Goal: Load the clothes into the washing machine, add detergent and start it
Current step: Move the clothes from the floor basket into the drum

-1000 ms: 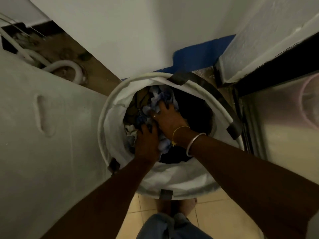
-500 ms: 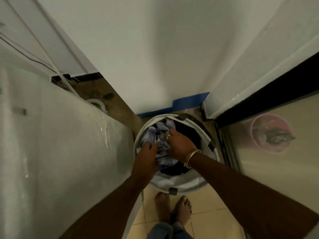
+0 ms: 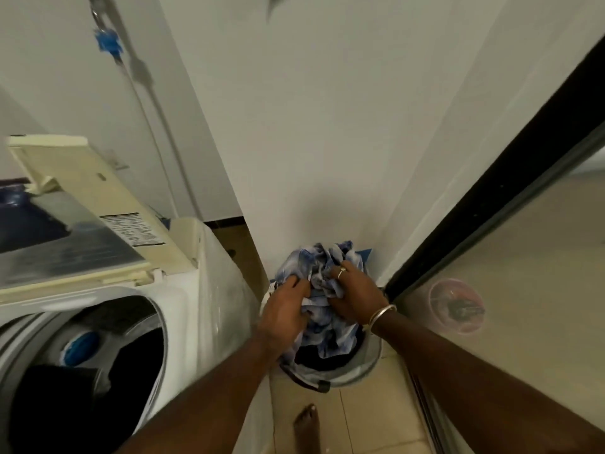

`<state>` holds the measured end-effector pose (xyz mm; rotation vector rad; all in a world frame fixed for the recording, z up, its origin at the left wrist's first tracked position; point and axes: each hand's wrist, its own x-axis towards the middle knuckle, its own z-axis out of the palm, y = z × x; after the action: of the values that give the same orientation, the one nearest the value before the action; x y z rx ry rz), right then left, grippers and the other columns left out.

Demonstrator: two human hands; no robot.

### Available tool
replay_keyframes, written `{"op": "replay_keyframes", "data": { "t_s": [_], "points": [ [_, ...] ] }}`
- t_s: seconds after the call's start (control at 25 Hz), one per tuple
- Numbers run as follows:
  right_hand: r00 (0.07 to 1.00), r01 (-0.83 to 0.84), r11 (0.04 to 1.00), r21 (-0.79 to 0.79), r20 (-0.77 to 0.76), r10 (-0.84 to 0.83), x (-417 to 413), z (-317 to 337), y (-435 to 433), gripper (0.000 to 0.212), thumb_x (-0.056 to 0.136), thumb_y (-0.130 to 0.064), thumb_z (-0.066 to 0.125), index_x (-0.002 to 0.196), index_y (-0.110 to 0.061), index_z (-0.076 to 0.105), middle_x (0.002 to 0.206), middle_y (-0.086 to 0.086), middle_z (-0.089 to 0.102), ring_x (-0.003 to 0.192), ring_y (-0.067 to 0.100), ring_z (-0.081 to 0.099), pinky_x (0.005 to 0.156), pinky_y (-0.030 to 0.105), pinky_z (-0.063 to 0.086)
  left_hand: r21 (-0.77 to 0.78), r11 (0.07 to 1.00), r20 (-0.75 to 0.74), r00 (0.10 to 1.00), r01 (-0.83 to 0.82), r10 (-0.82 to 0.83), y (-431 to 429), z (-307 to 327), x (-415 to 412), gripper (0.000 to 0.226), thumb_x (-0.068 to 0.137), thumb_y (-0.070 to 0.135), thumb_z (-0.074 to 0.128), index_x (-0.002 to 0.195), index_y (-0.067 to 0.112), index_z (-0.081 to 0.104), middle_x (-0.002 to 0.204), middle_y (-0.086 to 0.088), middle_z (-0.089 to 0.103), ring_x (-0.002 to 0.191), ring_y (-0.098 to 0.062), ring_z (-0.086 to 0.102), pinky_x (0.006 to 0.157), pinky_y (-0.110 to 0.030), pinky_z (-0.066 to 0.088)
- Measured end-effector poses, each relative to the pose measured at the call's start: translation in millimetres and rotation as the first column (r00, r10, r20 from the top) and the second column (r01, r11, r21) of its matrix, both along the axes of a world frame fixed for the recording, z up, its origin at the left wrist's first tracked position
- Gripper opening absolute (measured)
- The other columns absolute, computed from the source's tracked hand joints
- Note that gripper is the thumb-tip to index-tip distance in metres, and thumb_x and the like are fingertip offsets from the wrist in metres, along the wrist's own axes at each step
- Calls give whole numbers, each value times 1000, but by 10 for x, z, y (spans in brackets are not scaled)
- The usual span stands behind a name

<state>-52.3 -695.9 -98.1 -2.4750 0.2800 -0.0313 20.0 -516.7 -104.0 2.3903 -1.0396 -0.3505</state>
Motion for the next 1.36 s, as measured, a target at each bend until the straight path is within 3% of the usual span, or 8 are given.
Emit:
{"op": "replay_keyframes", "data": {
  "t_s": [0.16,0.24,0.32,0.44,0.64,0.8,1.16,1.36],
  "points": [
    [987,10,999,-33,163,-5,-143,680,172,30,77,-16,74,106,-14,66,115,15,59,98,35,60,80,31,45,-126,992,51,999,-8,15,162,476,-128,20,72,9,60,88,18,51,93,0,49,74,-21,52,62,-43,49],
    [962,-13,996,-92,272,38,-310,1064,336,23,74,-13,73,91,-21,61,103,15,61,91,31,57,80,39,47,-222,975,90,995,-28,50,289,784,-319,18,73,8,61,85,17,51,90,1,49,73,-19,51,62,-42,47],
    [925,-35,983,-181,367,101,-456,1411,469,23,70,-8,76,80,-17,58,84,12,59,85,23,50,74,38,43,-300,953,119,990,-39,78,423,1127,-496,19,72,7,63,82,16,51,86,1,50,72,-18,50,62,-41,45],
    [919,-9,981,-192,385,84,-647,1990,703,25,72,-17,77,87,-12,58,85,0,46,82,25,51,65,24,29,-346,937,177,977,-51,119,713,1761,-718,24,66,6,64,82,16,50,84,2,49,73,-17,49,63,-41,44],
    [865,-11,974,-226,487,123,-698,2925,1341,31,68,-29,70,91,-13,58,85,6,51,79,30,57,64,30,39,-392,915,290,931,-98,223,1415,2783,-870,28,63,10,67,85,18,51,88,1,51,78,-20,51,66,-42,46],
    [813,-62,970,-235,552,185,-570,3516,1997,30,70,-27,73,91,-11,58,84,-2,43,78,27,56,65,25,31,-419,896,350,885,-145,307,2077,3364,-841,26,65,11,67,84,18,51,87,0,53,77,-21,52,65,-43,47],
    [683,-152,972,-178,693,233,287,4166,3643,26,70,-25,73,87,-12,59,83,1,49,73,14,44,65,25,33,-465,848,430,773,-252,466,3722,4013,-236,23,70,16,69,85,18,52,86,3,53,78,-14,50,65,-35,43],
    [698,-168,980,-104,689,193,808,4146,4498,25,68,-25,72,84,-11,59,80,3,50,72,17,47,66,25,33,-480,830,414,760,-286,501,4557,3989,279,22,72,18,70,85,18,52,86,3,54,78,-15,50,64,-35,43]
  ]
}}
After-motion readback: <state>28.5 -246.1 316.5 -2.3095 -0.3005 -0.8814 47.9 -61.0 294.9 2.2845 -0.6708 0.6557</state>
